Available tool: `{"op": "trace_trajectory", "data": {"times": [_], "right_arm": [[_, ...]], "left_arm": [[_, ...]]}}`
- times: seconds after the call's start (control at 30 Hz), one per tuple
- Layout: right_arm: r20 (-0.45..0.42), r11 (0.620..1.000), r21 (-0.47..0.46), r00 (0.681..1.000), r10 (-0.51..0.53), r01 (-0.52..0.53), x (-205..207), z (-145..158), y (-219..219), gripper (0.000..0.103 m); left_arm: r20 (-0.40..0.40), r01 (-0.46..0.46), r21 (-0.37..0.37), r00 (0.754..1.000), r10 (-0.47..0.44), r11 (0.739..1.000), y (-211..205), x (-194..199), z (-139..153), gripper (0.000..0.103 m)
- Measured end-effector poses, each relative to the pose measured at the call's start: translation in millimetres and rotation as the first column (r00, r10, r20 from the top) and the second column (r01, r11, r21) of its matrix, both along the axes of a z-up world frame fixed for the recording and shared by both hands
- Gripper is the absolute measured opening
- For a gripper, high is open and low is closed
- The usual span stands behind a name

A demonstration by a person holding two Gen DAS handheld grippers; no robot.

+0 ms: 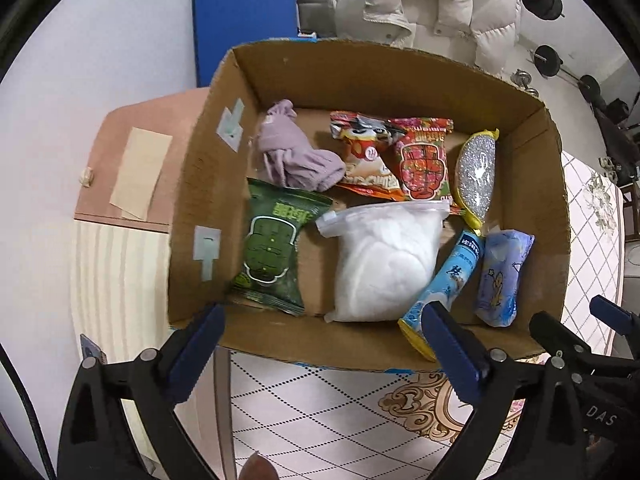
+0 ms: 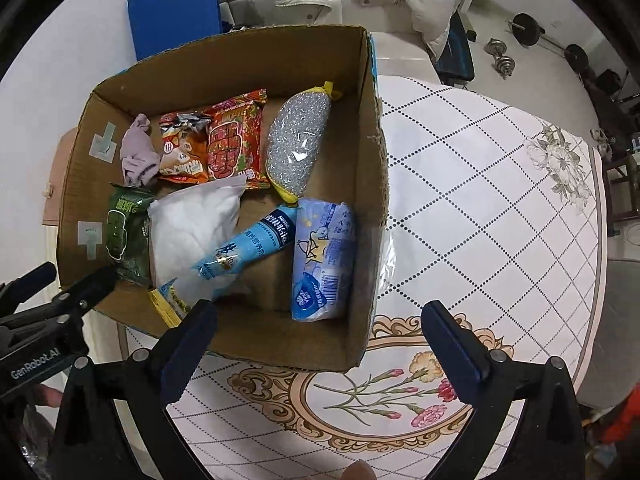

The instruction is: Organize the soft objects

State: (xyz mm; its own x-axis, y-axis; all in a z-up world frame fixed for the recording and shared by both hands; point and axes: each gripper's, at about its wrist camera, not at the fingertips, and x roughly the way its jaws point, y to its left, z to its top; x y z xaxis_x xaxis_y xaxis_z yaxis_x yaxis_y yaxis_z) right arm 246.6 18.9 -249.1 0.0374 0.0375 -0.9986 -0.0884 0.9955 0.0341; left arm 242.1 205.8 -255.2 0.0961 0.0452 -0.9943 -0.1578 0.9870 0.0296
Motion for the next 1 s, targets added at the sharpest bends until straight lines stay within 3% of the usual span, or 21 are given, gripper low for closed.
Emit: {"op": "trace_trajectory", "data": {"times": [0.2,0.3,0.6,1.0], "right_arm": [[0.017,1.0,0.0,1.0,-0.006,0.006,-5.2,6.6,3.5,0.103],[0.059,1.0,0.007,0.998,-0.005,0.004,-11.7,24.1,2.3,0.103],[0.253,1.0,0.029,0.967,-0.018,0.012,-67.8,117.4,-15.1,0.103],[0.41,0.998,0.058,0.912,-0.016,-0.009,-154.8,223.7,-39.9,0.103]], "left_arm": [[0.036,0.014,0.006,0.999,-0.014,1.0,-1.3,-3.5,17.8,0.101],[0.071,0.027,0.002,0.997,-0.027,1.0,-6.1,-10.6,37.5,0.101],[0.276,0.083,0.071,0.956,-0.1,0.994,-35.2,-69.3,129.9,0.101],[0.403,0.044,0.006,0.914,-0.043,0.999,-43.8,-141.6,211.4,0.101]]}}
